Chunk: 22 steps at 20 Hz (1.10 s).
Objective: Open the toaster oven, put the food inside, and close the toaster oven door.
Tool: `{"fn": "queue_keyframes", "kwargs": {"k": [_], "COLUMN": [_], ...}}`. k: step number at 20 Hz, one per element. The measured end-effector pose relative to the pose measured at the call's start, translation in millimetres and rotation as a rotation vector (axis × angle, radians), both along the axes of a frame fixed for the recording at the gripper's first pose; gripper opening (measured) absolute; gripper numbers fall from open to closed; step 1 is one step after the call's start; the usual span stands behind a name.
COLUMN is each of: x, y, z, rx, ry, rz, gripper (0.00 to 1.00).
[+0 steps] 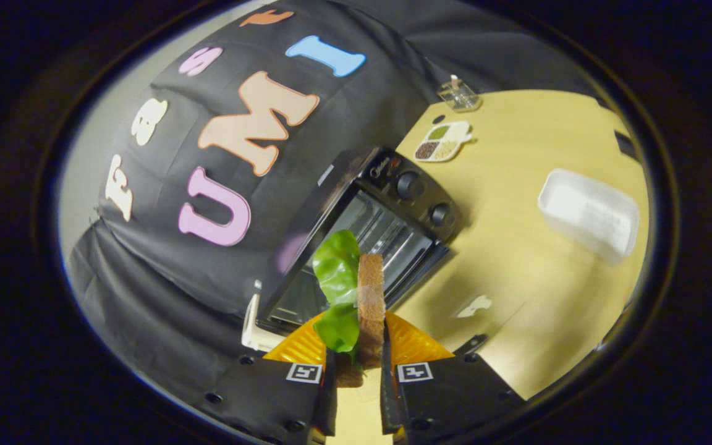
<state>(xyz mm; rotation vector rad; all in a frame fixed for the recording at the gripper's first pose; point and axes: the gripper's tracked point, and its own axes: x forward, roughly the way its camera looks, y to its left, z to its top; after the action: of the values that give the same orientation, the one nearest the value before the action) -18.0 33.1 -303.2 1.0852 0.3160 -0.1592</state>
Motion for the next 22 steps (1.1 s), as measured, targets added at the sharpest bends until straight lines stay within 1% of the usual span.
{"fn": "queue_keyframes", "kwargs": {"k": [2, 8, 12, 15, 19, 22], "x": [16, 67, 104, 121, 136, 149], "y": [10, 23, 21, 14, 4, -1], "z": [-6, -8, -5, -11, -16, -21], "rx": [0.063, 0.145, 0.181, 0.165, 0.127, 0.046], "ry": [-0.012, -0.060, -0.104, -0.111, -0.124, -0.114], "rz": [-0.046, -0.143, -0.214, -0.252, -0.264, -0.259], "gripper": [0.30, 0.30, 0.30, 0.30, 0.30, 0.30]}}
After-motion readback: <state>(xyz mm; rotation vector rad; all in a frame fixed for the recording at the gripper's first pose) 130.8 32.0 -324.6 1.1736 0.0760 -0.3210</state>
